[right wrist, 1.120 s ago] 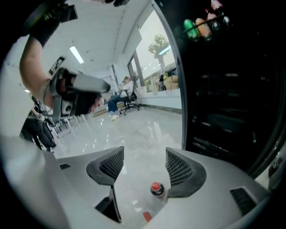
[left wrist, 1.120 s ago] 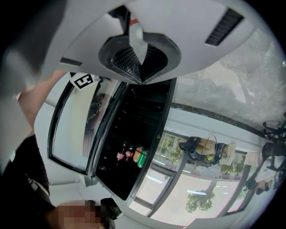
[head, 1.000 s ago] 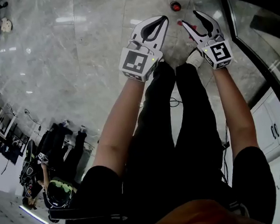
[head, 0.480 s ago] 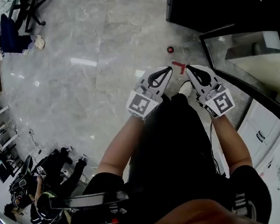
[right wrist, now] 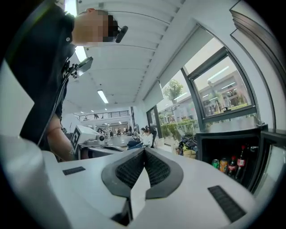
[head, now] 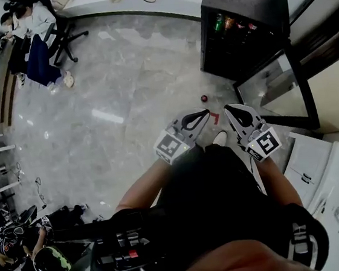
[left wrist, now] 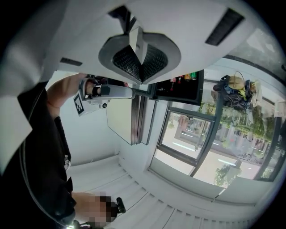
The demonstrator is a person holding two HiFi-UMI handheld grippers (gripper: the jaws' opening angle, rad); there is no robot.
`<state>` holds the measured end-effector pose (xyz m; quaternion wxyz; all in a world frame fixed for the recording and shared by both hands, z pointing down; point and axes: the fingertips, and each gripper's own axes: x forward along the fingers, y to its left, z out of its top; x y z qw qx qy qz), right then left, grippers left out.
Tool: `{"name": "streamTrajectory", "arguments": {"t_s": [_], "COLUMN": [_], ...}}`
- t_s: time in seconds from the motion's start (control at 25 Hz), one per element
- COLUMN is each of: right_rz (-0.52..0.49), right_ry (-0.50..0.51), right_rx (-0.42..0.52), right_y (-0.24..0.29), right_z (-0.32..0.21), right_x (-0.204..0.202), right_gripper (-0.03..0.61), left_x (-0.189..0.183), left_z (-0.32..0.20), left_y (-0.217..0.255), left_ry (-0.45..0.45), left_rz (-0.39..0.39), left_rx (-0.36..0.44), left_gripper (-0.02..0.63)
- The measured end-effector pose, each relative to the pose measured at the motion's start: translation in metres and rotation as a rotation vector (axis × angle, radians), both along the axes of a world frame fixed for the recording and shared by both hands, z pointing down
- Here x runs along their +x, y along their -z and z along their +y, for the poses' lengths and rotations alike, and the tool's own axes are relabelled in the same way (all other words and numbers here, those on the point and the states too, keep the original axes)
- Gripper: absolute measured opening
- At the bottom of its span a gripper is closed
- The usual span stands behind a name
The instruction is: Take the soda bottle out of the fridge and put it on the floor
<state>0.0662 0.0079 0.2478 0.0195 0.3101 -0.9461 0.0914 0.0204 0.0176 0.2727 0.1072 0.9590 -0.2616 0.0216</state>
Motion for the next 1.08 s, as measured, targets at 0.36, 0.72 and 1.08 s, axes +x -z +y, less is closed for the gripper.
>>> {"name": "streamTrajectory", "arguments": {"t_s": [0.36, 0.72, 1.08], "right_rz": [0.009, -0.001, 0.003], "right_ry": [0.034, 0.031, 0.029], "right_rx": [0.054, 0.085, 0.105], "right_y": [0.043, 0.057, 0.059], "right_z": [0.020, 0.022, 0.018], "right_x": [-0.014, -0.026, -0.027], "right_gripper": [0.011, 0.011, 0.011], "left_x": [-0.002, -0.007, -0.011], "left_z": [0.012, 0.012, 0.005], "left_y": [0.051, 0.071, 0.072], "left_ry": [-0.023, -0.022, -0.019], "left_rz": [0.049, 0.061, 0.039], "left_rx": [0.043, 0.079, 0.090], "left_gripper": [0.005, 0.005, 0.005]}}
